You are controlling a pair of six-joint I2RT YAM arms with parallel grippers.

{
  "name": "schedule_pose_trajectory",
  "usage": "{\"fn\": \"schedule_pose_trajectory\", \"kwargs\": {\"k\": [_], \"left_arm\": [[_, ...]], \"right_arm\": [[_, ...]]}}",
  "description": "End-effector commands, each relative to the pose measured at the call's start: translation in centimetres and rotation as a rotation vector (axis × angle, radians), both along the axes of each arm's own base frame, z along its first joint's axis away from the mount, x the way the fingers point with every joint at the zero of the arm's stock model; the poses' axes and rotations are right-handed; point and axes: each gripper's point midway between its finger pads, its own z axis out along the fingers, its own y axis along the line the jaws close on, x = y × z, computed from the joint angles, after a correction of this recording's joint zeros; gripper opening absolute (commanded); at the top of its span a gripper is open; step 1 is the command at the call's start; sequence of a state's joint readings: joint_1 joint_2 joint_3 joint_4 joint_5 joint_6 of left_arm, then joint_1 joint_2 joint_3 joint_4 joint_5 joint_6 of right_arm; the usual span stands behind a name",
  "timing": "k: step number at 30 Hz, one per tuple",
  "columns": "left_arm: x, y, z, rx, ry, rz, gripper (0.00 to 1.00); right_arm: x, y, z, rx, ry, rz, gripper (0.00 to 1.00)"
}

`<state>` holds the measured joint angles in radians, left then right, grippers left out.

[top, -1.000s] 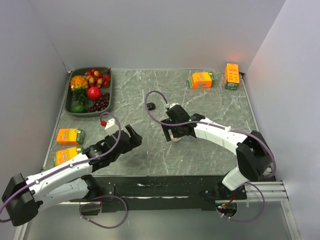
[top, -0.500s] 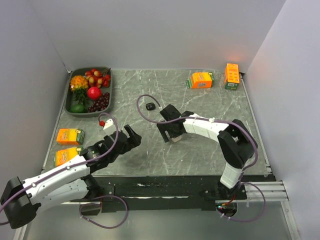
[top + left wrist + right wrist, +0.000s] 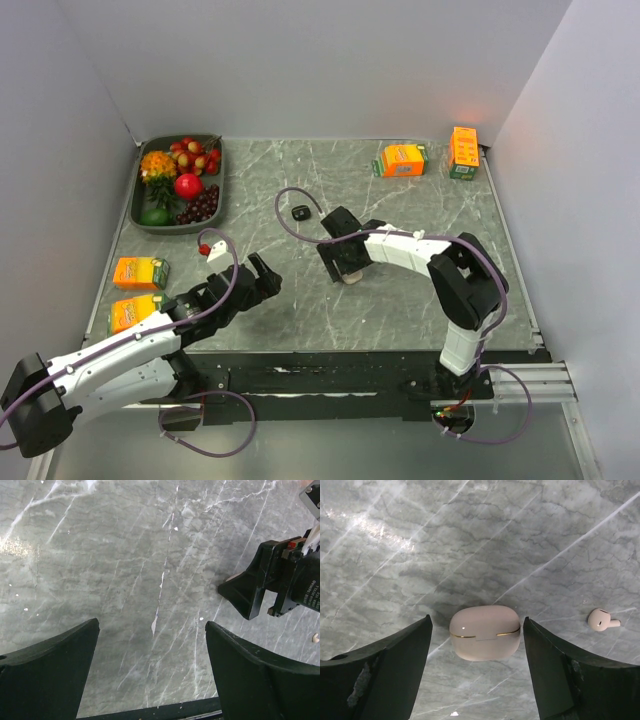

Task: Insert the wireless bluetooth earbuds into the charging case
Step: Adjust the charging case at the center of the board.

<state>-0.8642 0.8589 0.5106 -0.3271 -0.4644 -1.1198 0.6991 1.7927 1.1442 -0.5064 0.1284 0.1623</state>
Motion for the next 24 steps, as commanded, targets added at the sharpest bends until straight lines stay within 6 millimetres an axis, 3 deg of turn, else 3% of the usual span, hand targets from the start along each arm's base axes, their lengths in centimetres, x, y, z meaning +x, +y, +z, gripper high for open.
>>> {"fn": "schedule_pose_trajectory", "kwargs": {"k": [1,6,11,12,14,17,19,24], "left_arm": [[-0.1,-0.3,0.1,-0.013,-0.004,-0.014,0.93],[-0.1,-0.3,0.0,-0.013,-0.003,-0.013,0.93],[-0.1,-0.4,-0.4,-0.011,0.005,-0.015,0.93],[-0.2,-0.4,-0.4,-0.013,0.008,-0.015,0.93],[-0.2,-0.4,-0.4,-0.015,0.006,-0.014,0.92],[0.0,-0.3,0.0,-0.014,-0.005,-0.009,0.93],[0.2,-0.2,0.7,-0.011,-0.026,-0.008,0.93],[1.2,-0.4,4.0,-0.015,-0.150,-0.037,0.95]], "right_arm": [[0.4,-0.1,-1.0,0.020,0.017,-0.012,0.77],[-0.4,-0.3,-1.8,0.034,0.053,-0.011,0.71],[-1.0,-0.5,-1.5,0.053,0.047,-0.025,0.48],[-1.0,-0.4,-1.2,0.061,0.040,-0.027,0.40],[-1.0,-0.2,0.3,0.095,0.012,-0.036,0.35],[-0.7,0.9,3.9,0.197,-0.040,-0.042,0.18],[-1.0,2.5,7.9,0.332,-0.077,-0.023,0.01],[-2.8,7.0,19.6,0.753,-0.195,0.122,0.00]]}}
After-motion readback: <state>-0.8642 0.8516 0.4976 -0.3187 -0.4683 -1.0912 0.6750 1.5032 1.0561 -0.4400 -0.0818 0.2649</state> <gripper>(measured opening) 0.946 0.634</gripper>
